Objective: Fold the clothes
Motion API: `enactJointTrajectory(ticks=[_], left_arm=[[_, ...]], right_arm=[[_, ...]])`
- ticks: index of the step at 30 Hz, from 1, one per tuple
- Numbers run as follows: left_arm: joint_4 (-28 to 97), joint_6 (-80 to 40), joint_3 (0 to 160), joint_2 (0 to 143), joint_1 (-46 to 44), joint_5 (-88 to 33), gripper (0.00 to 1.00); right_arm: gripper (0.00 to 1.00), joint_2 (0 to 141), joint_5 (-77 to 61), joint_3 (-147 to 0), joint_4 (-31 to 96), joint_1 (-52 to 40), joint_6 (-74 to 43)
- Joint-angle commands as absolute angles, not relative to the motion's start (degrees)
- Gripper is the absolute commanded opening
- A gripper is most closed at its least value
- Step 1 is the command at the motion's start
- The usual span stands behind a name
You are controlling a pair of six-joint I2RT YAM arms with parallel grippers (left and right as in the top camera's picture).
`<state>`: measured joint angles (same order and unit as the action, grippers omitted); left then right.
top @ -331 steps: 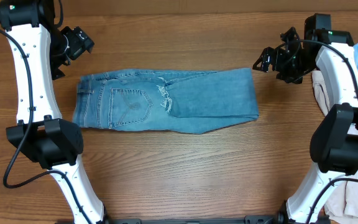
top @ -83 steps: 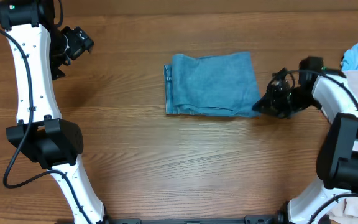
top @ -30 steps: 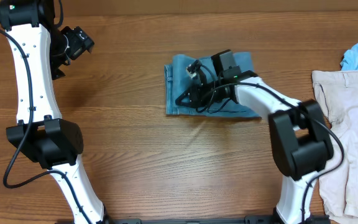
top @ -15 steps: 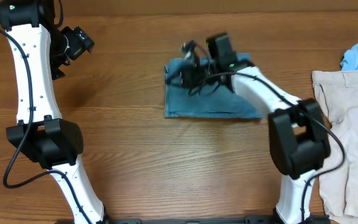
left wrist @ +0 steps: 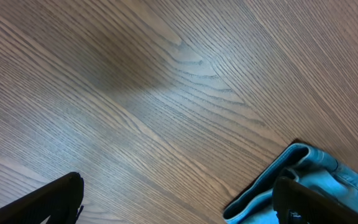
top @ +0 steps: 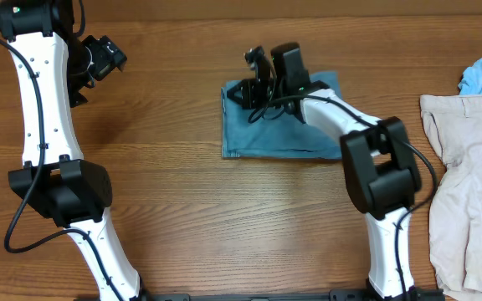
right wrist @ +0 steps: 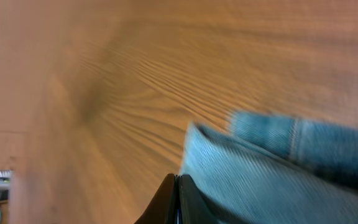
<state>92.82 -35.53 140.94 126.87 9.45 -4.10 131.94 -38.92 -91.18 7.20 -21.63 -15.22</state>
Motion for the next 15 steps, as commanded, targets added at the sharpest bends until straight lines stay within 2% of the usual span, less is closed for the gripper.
enactJointTrajectory(ticks=[1, 8, 15], left_arm=[[92.7, -34.5, 141.5, 126.3, 9.3, -4.1, 1.00], [92.7, -34.5, 141.5, 126.3, 9.3, -4.1, 1.00], [92.7, -34.5, 141.5, 126.3, 9.3, -4.1, 1.00]], right_arm=[[0.04, 136.7, -38.0, -91.1, 6.9, -22.8, -16.5], [0.04, 132.9, -50.8, -100.5, 7.4, -20.0, -22.4], [0.04, 127.6, -50.1, -105.1, 14.2, -7.2, -22.6]])
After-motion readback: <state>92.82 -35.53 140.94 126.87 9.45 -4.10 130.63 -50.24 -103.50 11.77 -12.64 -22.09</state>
